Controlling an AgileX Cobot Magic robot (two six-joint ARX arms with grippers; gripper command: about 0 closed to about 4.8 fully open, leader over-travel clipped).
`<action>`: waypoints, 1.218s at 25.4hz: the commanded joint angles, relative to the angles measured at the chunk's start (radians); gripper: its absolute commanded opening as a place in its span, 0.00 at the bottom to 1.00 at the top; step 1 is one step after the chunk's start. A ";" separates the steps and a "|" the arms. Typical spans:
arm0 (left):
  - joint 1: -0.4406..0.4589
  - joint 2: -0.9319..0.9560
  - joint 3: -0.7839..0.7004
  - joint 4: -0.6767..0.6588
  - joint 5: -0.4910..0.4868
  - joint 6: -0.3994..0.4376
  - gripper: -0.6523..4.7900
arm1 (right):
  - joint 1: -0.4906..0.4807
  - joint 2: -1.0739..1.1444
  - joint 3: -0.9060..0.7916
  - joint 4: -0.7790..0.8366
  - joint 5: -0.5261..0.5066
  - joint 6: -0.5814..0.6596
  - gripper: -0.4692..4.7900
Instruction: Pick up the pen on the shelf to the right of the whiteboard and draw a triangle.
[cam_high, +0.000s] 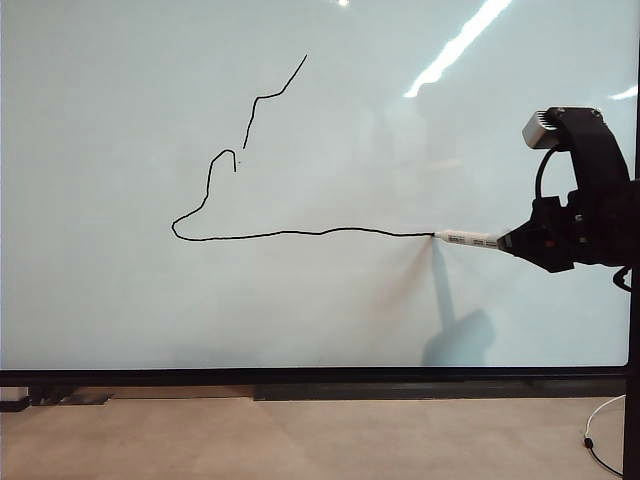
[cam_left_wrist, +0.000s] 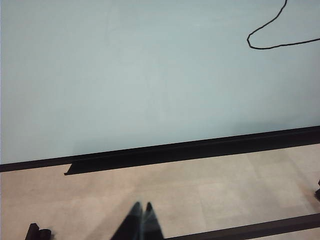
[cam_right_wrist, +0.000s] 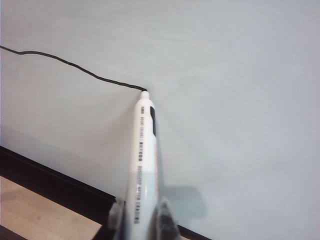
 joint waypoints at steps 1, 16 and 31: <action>0.000 0.000 0.003 0.009 0.002 0.001 0.11 | -0.014 -0.007 0.008 0.038 0.061 0.012 0.07; 0.000 0.000 0.003 0.009 0.002 0.001 0.11 | -0.026 -0.030 -0.065 0.127 0.035 0.026 0.07; 0.000 0.000 0.003 0.009 0.002 0.001 0.11 | 0.263 -0.259 0.149 -0.131 0.056 -0.003 0.07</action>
